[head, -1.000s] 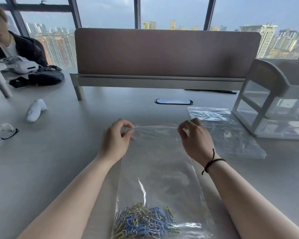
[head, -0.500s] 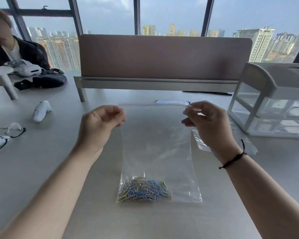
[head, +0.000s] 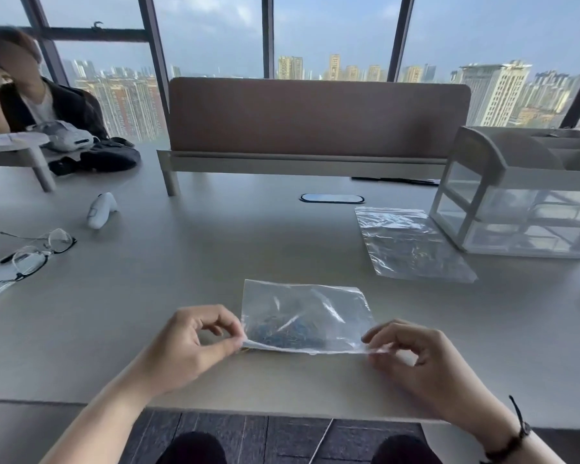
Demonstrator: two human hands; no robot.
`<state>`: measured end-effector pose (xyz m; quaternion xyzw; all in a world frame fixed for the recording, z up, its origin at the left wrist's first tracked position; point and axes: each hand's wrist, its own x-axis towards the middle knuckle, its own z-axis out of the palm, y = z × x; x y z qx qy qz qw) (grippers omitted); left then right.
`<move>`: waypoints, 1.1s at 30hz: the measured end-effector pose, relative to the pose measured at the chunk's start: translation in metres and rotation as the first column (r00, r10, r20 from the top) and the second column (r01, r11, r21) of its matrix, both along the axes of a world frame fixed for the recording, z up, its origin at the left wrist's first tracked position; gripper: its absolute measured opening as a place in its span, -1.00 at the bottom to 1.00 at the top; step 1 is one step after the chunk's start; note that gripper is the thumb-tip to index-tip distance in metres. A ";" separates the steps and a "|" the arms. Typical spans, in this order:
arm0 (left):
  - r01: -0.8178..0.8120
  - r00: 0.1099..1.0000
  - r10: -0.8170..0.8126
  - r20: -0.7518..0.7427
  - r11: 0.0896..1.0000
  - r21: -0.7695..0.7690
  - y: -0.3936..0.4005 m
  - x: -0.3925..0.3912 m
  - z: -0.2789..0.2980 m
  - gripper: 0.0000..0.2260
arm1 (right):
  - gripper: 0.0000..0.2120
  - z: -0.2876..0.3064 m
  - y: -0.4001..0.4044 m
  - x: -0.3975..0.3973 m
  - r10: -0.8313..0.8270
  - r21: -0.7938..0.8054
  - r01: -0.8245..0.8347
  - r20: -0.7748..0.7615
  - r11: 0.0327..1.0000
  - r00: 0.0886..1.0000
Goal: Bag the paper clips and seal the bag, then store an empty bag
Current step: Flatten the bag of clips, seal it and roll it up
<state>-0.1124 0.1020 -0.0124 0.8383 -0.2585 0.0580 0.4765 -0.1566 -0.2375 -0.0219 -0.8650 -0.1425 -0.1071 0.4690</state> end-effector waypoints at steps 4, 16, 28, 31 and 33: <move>0.039 0.999 -0.038 -0.028 0.997 0.059 0.007 -0.012 -0.002 -0.94 | -0.71 -0.003 -0.005 -0.011 -0.005 -0.060 0.006 0.007 0.998 1.000; -0.102 0.990 0.090 0.110 0.989 0.110 -0.007 0.008 -0.003 -0.68 | -0.84 -0.003 0.008 0.015 -0.124 -0.380 0.223 0.268 0.898 0.955; -0.337 0.941 0.332 0.062 0.911 0.239 -0.014 0.047 0.006 -0.94 | -0.53 0.010 0.003 0.025 -0.144 -0.323 0.150 0.042 0.934 0.989; -0.324 0.927 0.372 -0.040 0.852 0.412 -0.029 0.078 0.013 -0.60 | -0.66 0.021 0.011 0.053 -0.223 -0.340 0.243 0.097 0.908 0.970; -0.205 0.944 0.301 -0.134 0.856 0.475 -0.037 0.097 0.021 -0.41 | -0.64 0.024 0.019 0.079 -0.221 -0.426 0.226 0.062 0.876 0.973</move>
